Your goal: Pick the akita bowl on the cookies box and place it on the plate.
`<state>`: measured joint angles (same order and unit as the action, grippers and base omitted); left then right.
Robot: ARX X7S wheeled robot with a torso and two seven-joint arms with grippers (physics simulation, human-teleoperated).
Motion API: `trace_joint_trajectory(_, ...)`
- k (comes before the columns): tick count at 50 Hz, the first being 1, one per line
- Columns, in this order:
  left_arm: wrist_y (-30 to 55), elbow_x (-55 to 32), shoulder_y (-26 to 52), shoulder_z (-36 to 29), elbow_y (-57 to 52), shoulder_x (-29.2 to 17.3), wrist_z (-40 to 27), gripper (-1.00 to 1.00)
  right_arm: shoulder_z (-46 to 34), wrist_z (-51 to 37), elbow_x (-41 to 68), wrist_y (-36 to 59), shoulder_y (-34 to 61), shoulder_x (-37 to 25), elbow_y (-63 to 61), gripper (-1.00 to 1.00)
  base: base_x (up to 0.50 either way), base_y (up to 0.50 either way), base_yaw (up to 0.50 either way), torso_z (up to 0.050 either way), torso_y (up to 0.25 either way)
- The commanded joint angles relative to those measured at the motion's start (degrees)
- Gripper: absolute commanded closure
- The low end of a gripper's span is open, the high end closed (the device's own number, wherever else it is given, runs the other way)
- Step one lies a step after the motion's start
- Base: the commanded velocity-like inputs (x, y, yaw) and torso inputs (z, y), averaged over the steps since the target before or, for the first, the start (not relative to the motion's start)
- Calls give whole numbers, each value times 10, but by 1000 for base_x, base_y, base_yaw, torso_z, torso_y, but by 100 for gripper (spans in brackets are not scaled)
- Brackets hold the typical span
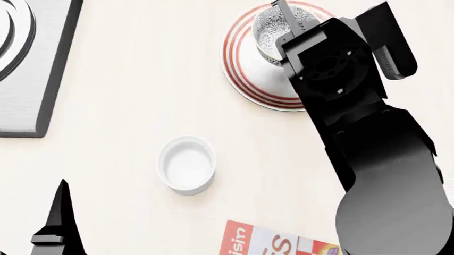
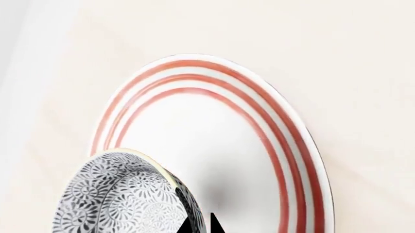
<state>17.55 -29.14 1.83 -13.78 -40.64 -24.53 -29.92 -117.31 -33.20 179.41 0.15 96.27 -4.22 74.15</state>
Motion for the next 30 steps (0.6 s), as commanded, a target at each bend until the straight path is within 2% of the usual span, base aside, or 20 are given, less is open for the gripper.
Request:
trace_joint_trajectory(1,0,2,2,7,19,11,31,-100,15,14,-20,-3,-3,13,8,100,0,0,0,0,0)
trace_joint_trajectory(27,0,2,1,2,19,7,27,-100,19,26,-19,-10,-14,11,8,100,0,0,0,0,0)
trace_joint_trajectory(28,1,1,2,2,17,7,26,-100,19,28,-20,-11,-15,11,8,-100,0,0,0,0,0)
trace_joint_trajectory(30,2,0,2,3,16,6,25,-100,21,32,-18,-11,-15,10,8,-100,0,0,0,0,0)
